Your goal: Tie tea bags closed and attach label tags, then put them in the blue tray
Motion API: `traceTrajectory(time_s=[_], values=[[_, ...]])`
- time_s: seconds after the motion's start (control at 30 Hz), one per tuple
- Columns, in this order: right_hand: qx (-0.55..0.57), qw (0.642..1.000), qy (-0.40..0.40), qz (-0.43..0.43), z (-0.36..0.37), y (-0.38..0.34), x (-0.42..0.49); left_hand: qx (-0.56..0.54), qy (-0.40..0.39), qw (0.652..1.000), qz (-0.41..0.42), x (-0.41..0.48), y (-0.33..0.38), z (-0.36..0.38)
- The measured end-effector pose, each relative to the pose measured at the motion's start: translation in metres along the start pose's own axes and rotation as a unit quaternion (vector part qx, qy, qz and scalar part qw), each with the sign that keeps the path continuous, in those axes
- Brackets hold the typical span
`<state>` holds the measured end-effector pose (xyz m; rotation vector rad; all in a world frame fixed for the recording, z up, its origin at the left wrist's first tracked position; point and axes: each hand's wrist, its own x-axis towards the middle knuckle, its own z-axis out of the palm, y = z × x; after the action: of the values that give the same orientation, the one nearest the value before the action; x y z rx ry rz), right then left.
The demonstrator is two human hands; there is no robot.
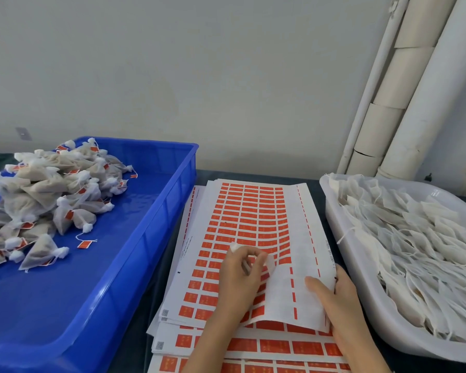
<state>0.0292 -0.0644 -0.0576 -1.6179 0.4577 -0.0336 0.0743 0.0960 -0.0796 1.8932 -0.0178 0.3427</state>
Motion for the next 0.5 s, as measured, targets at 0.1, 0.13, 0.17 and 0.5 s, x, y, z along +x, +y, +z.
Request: traceTrajectory(time_s=[0.1, 0.13, 0.17, 0.5], values=[[-0.014, 0.998, 0.036, -0.041, 0.0, 0.0, -0.001, -0.012, 0.079, 0.997, -0.012, 0.001, 0.002, -0.004], [-0.019, 0.997, 0.048, -0.06, 0.0, 0.001, -0.001, -0.021, 0.104, 0.994, -0.014, 0.002, 0.002, -0.007], [-0.03, 0.995, 0.056, -0.08, 0.001, 0.002, 0.0, -0.03, 0.123, 0.992, -0.018, 0.002, 0.002, -0.008], [-0.311, 0.896, 0.109, -0.297, 0.013, 0.012, -0.002, -0.058, -0.064, 0.995, 0.049, -0.004, 0.003, -0.004]])
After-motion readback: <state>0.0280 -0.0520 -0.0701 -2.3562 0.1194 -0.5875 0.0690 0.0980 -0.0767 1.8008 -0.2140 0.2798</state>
